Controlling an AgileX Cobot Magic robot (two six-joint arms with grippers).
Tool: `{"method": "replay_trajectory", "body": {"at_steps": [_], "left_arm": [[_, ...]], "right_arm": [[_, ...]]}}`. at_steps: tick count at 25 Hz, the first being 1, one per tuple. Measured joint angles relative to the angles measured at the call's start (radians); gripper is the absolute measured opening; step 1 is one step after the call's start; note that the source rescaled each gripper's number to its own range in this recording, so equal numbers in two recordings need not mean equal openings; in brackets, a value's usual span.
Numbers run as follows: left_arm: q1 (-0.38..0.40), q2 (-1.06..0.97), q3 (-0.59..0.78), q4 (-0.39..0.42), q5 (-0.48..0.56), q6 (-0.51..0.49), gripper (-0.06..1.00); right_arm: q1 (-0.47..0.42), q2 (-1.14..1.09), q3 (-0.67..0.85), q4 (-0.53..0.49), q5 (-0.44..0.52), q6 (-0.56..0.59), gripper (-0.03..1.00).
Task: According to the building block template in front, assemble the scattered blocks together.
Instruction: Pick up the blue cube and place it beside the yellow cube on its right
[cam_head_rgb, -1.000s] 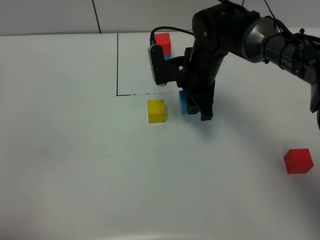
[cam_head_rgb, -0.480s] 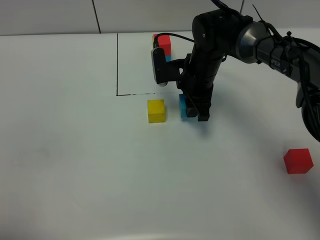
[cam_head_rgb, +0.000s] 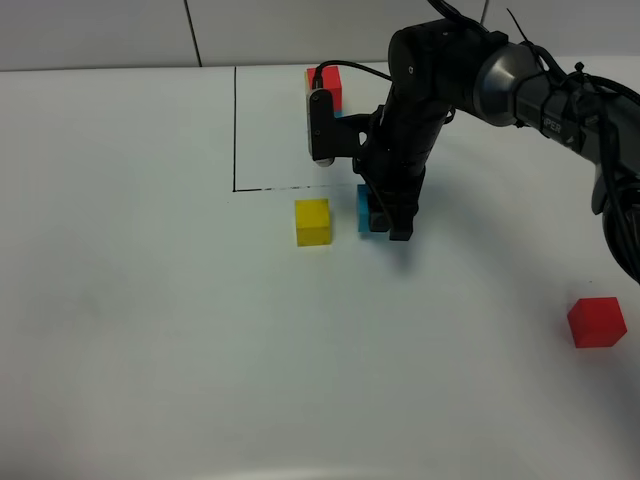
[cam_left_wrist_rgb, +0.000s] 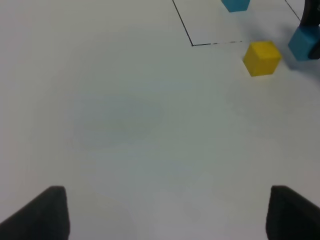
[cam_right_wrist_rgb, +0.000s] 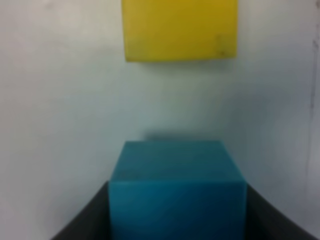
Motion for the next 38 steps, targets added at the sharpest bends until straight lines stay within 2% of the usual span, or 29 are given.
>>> {"method": "replay_trajectory", "body": {"at_steps": [25, 38], "left_arm": [[0.000, 0.000, 0.000, 0.000, 0.000, 0.000, 0.76], [0.000, 0.000, 0.000, 0.000, 0.000, 0.000, 0.76]], "right_arm": [[0.007, 0.102, -0.072, 0.002, 0.009, 0.030, 0.01], [0.042, 0.104, -0.072, -0.005, -0.026, 0.030, 0.01]]}}
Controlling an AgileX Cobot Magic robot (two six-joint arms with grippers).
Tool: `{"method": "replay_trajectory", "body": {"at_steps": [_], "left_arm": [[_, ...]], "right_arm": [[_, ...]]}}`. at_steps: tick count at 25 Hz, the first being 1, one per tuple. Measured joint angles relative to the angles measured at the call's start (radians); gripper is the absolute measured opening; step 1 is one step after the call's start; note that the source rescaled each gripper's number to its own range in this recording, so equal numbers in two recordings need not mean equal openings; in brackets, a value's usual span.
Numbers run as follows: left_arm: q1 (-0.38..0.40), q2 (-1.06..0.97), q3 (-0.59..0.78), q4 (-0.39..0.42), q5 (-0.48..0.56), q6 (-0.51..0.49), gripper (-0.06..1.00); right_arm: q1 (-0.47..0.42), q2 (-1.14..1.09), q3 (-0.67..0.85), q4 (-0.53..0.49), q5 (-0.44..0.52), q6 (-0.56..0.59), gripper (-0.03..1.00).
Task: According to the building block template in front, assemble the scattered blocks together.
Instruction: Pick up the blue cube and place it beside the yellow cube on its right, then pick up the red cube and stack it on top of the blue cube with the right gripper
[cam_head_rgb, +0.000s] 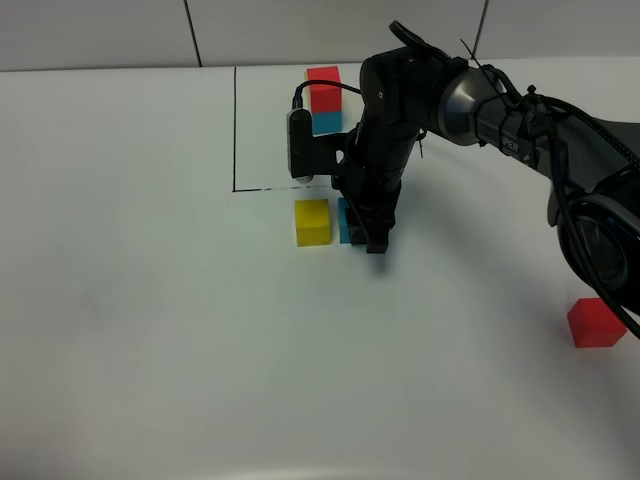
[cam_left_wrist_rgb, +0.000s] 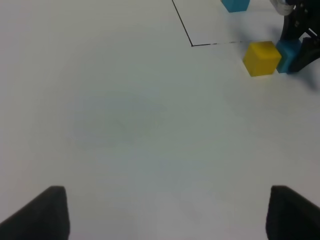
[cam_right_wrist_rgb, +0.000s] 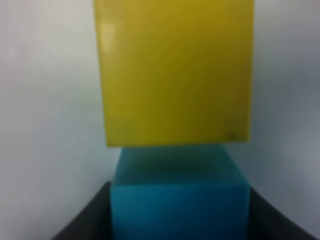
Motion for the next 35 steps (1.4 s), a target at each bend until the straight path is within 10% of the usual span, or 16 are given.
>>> {"method": "replay_trajectory", "body": {"at_steps": [35], "left_arm": [[0.000, 0.000, 0.000, 0.000, 0.000, 0.000, 0.76]], "right_arm": [[0.011, 0.004, 0.000, 0.021, -0.020, 0.039, 0.02]]}}
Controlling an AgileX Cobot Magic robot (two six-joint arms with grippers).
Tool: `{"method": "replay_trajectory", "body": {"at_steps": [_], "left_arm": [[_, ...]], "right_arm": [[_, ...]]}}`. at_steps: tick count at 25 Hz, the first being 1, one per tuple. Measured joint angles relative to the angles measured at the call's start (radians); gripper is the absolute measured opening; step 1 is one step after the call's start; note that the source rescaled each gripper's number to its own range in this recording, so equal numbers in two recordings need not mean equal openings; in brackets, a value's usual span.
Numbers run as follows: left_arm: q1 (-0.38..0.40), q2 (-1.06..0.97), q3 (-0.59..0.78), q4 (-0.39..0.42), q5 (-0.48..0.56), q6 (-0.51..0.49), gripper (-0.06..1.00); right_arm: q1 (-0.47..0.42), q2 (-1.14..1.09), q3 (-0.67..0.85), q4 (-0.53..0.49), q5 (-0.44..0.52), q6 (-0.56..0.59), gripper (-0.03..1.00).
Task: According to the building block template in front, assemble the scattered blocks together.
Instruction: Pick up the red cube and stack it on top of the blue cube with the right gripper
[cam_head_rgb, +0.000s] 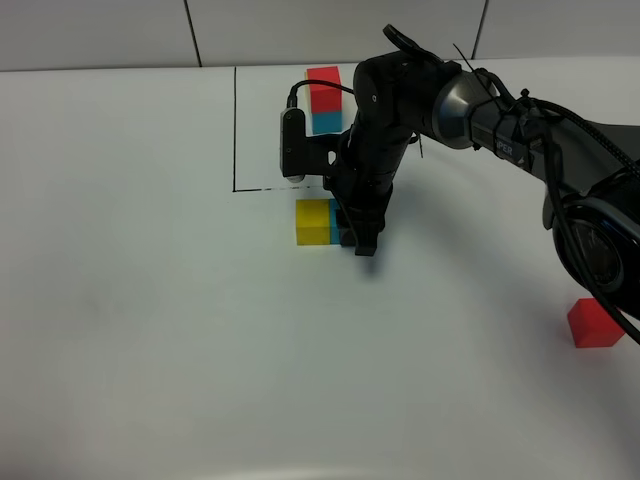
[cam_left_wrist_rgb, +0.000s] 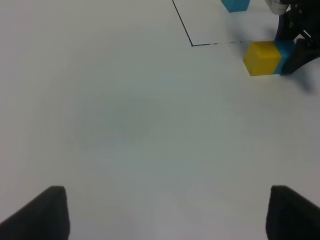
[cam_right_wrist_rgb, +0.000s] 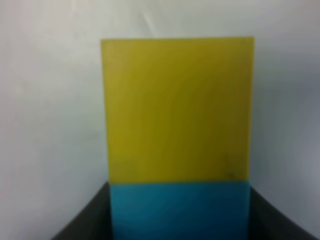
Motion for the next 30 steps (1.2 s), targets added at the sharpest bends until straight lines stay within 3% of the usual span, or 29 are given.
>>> {"method": "replay_trajectory", "body": {"at_steps": [3, 9, 11, 15, 19, 25, 30], "left_arm": [[0.000, 0.000, 0.000, 0.000, 0.000, 0.000, 0.76], [0.000, 0.000, 0.000, 0.000, 0.000, 0.000, 0.76], [0.000, 0.000, 0.000, 0.000, 0.000, 0.000, 0.76], [0.000, 0.000, 0.000, 0.000, 0.000, 0.000, 0.76], [0.000, 0.000, 0.000, -0.001, 0.000, 0.000, 0.76], [0.000, 0.000, 0.000, -0.001, 0.000, 0.000, 0.76], [0.000, 0.000, 0.000, -0.001, 0.000, 0.000, 0.76]], "right_arm": [[0.001, 0.001, 0.000, 0.000, -0.004, 0.014, 0.09], [0.007, -0.008, 0.006, -0.023, -0.006, 0.062, 0.70], [0.008, -0.027, 0.006, -0.040, -0.003, 0.088, 0.80], [0.008, -0.090, 0.019, -0.084, 0.027, 0.165, 0.84], [-0.010, -0.194, 0.132, -0.095, 0.006, 0.232, 0.84], [-0.077, -0.420, 0.478, -0.100, -0.156, 0.421, 0.85], [-0.138, -0.667, 0.803, -0.103, -0.322, 0.717, 0.85]]}}
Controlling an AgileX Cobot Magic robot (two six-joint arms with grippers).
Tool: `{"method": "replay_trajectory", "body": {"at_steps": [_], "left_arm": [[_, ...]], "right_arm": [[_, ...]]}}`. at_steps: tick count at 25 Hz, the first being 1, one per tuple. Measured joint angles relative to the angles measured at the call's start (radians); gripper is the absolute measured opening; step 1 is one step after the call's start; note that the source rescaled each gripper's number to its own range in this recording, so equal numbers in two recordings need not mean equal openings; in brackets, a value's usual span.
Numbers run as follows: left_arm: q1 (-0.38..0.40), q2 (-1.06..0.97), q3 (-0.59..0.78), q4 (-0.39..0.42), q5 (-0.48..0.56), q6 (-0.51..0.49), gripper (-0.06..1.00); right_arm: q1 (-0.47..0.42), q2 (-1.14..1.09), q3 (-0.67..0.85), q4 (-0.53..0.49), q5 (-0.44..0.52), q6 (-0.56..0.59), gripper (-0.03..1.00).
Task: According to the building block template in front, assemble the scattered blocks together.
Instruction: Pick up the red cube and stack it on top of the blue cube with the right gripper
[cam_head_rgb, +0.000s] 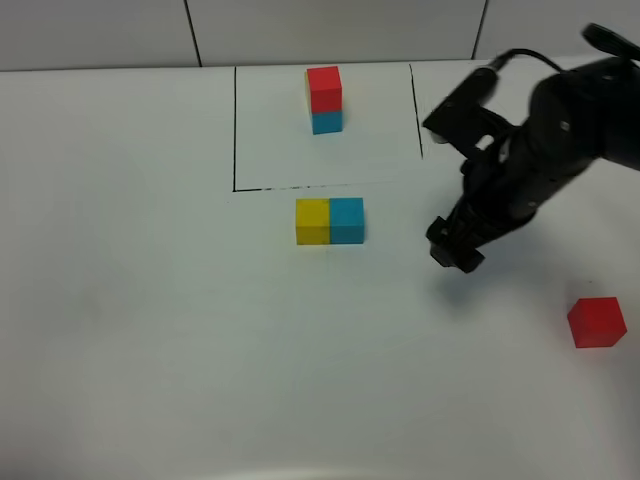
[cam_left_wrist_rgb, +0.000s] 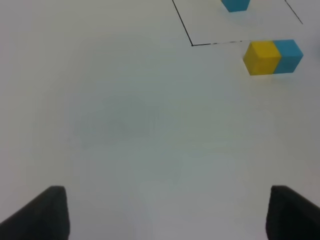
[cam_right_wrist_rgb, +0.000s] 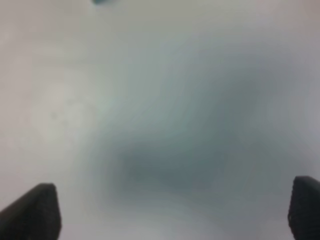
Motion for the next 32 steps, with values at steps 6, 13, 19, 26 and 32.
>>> {"method": "replay_trajectory", "body": {"at_steps": [6, 13, 19, 26, 32], "left_arm": [[0.000, 0.000, 0.000, 0.000, 0.000, 0.000, 0.76], [0.000, 0.000, 0.000, 0.000, 0.000, 0.000, 0.76], [0.000, 0.000, 0.000, 0.000, 0.000, 0.000, 0.76], [0.000, 0.000, 0.000, 0.000, 0.000, 0.000, 0.76], [0.000, 0.000, 0.000, 0.000, 0.000, 0.000, 0.76]], "right_arm": [[-0.099, -0.234, 0.283, -0.017, -0.079, 0.238, 0.85], [-0.211, -0.297, 0.402, -0.020, -0.082, 0.368, 0.85], [-0.294, -0.257, 0.411, -0.010, -0.084, 0.391, 0.85], [-0.312, -0.119, 0.411, 0.022, -0.119, 0.346, 0.81], [-0.312, -0.060, 0.411, 0.045, -0.142, 0.318, 0.20]]}}
